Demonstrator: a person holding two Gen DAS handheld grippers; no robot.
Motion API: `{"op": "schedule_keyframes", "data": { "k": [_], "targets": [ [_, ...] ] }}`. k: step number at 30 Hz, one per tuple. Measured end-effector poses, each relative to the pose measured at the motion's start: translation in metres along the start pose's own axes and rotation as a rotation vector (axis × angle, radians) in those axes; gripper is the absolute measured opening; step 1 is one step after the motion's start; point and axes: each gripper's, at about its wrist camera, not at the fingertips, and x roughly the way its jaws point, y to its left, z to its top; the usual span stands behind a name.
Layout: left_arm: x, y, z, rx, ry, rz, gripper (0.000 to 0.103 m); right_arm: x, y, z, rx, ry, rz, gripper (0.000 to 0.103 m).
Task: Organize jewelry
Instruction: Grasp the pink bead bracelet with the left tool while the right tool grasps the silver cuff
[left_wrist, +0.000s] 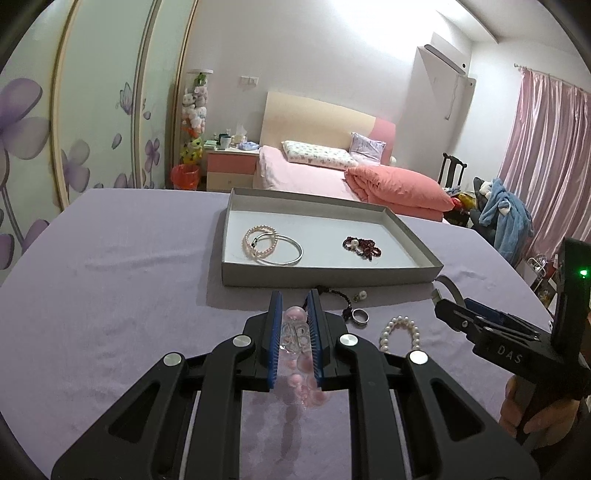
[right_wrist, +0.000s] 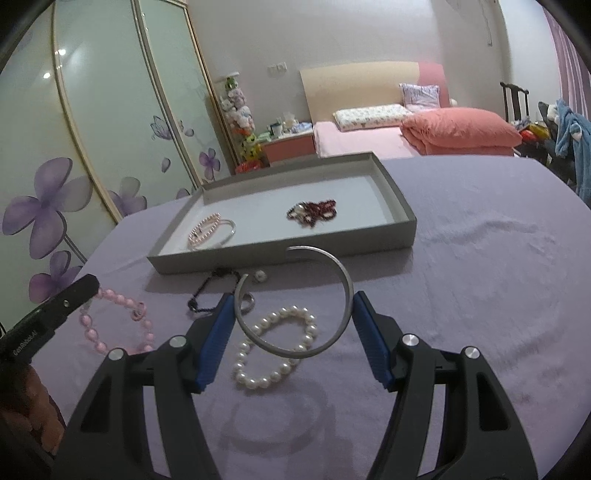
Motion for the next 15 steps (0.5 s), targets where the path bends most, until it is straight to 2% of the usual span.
{"op": "schedule_keyframes", "data": {
  "k": [15],
  "targets": [
    [-0.011,-0.019,0.007,0.064,-0.092,0.028,0.015,-0.03,0.013,0.012,-0.011,-0.191,-0.019,0.063]
  ]
}}
